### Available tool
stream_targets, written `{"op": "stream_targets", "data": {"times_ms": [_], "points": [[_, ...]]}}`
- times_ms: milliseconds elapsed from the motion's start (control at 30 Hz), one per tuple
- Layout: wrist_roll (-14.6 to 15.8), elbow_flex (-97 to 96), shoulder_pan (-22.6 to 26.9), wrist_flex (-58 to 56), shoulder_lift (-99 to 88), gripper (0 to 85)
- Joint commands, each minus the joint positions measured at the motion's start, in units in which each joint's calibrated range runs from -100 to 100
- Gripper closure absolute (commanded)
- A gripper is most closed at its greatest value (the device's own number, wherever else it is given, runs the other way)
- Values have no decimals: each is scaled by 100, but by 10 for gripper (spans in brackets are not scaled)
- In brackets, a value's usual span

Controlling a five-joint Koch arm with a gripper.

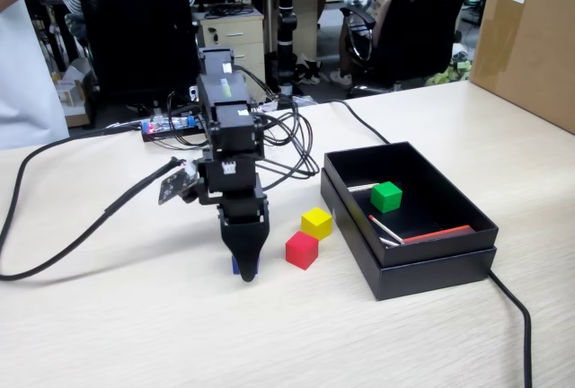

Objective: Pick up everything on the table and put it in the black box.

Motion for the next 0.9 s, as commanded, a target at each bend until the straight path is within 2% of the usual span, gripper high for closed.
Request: {"op": "stream_targets", "data": {"times_ms": [0,167,367,600,733,867], "points": [[103,469,5,-14,-39,499],[186,433,-20,-14,-280,739],[171,-283,112,-23,-2047,741],[156,-320,972,-40,-4067,739],[205,170,1538,-40,-3849,739],[313,759,1915,-40,-2437,738]]}}
